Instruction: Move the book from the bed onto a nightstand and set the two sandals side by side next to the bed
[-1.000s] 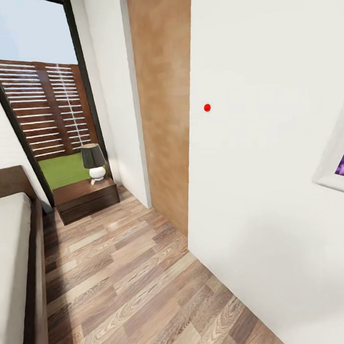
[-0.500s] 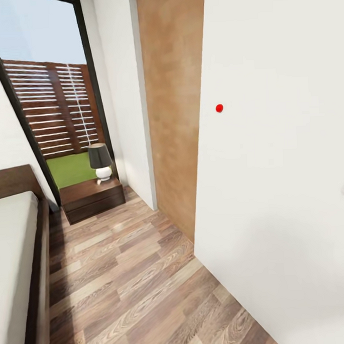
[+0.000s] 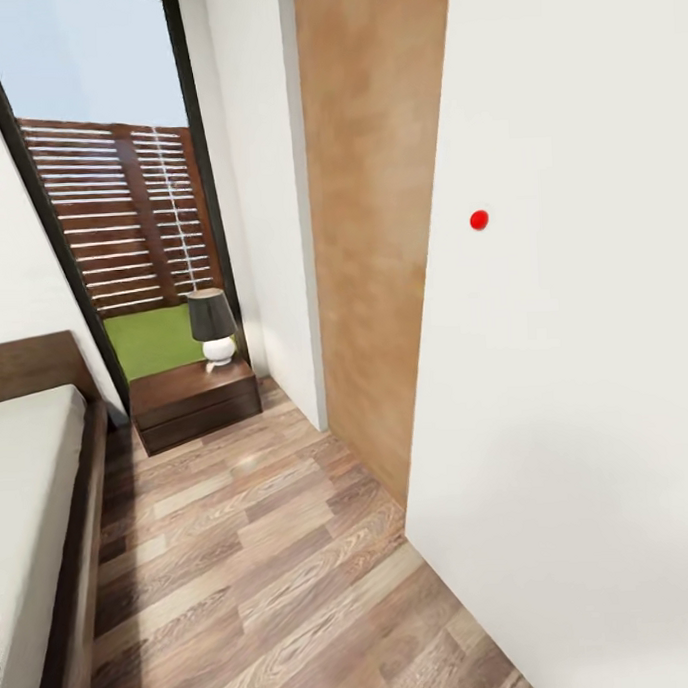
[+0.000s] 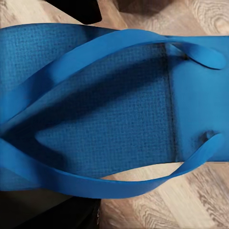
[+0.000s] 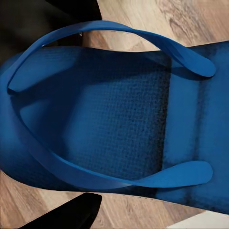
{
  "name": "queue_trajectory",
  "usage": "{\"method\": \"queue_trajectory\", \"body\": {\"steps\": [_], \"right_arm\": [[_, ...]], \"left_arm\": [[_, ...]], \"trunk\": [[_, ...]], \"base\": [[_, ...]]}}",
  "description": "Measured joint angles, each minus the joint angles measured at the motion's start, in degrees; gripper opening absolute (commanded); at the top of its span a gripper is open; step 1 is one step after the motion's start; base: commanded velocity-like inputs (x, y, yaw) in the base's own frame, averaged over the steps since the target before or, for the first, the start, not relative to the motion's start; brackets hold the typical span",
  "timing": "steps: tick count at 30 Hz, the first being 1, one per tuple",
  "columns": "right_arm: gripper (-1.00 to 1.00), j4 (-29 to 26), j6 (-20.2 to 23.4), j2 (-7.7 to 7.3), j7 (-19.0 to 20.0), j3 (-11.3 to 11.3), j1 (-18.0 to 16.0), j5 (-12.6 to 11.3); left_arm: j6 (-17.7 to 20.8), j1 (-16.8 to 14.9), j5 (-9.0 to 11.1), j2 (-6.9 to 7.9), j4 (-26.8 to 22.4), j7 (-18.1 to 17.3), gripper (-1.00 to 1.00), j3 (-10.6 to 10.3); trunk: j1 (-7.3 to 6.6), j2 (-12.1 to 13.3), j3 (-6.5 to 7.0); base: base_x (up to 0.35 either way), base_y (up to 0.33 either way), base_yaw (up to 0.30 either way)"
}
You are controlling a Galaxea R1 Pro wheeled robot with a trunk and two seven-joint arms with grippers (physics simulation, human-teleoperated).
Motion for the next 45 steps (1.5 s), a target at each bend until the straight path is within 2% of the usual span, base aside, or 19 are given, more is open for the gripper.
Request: {"method": "queue_trajectory", "body": {"steps": [9,26,45], "right_arm": [[-1.00,0.01,0.00,0.02,-0.02,0.00,0.00,0.03],[-1.00,0.00,0.00,0.00,-0.04,-0.01,0.00,0.01],[-1.00,-0.01,0.00,0.08,-0.03,0.01,0.01,0.10]], "left_arm": [[0.00,0.00,0.02,-0.14,-0.02,0.00,-1.00,-0.02],[0.00,-0.01,0.05,-0.22,0.01,0.00,-1.00,-0.02],[0.00,-0.01,0.02,-0.26,0.03,0.00,-1.00,-0.03]], "trunk": [[0.00,0.00,0.00],[0.00,0.00,0.00],[0.00,0.00,0.00]], "base": [[0.350,0.000,0.236],[0.350,0.000,0.048],[0.350,0.000,0.176]]}}
